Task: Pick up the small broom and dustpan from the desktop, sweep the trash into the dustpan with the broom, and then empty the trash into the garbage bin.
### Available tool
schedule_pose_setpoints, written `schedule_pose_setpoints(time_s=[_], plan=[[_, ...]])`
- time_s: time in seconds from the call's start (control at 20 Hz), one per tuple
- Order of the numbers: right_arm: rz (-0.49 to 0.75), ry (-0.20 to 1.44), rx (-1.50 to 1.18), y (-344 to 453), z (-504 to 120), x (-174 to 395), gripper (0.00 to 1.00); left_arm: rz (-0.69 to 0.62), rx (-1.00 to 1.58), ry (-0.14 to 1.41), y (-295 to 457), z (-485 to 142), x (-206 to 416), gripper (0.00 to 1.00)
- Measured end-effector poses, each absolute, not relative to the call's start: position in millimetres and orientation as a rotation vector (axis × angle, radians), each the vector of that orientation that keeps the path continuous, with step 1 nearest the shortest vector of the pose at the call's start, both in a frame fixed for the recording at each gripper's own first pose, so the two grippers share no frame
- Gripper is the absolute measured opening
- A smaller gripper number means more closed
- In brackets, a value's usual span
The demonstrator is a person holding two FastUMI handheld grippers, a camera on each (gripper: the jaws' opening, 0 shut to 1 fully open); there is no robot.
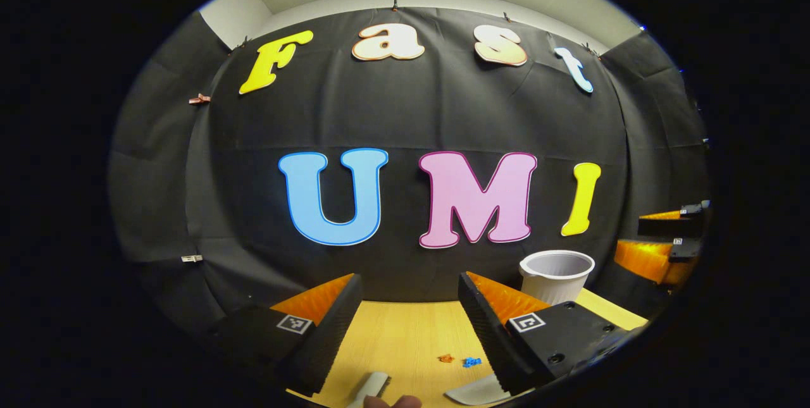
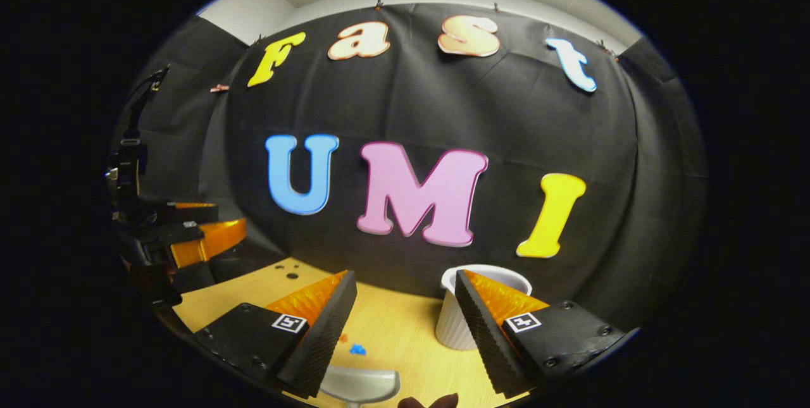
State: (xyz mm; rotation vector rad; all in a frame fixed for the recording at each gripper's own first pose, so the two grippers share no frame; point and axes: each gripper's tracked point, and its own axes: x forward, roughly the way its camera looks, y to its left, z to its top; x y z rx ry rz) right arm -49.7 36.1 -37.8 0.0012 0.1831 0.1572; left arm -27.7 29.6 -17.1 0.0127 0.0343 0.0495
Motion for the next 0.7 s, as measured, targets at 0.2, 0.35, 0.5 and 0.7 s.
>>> schedule_pose_setpoints(time_s=[0.2,0.35,0.5,0.7], plan=[[0.233,0.395,-0.052,52,-101,-96,0.98,0.063,0.011,0.039,44,-26,-32,0.97],[0.287,0.559,-0.073,72,-156,-132,0.97,0.071,0.015,0.047,57,-32,-35,0.97],[0.308,0.703,-0.089,84,-210,-159,0.97,0.088,0.027,0.058,74,-41,-40,0.97],[0.31,0.878,-0.086,89,-273,-184,0.96,0.108,0.03,0.081,97,-52,-50,0.97]])
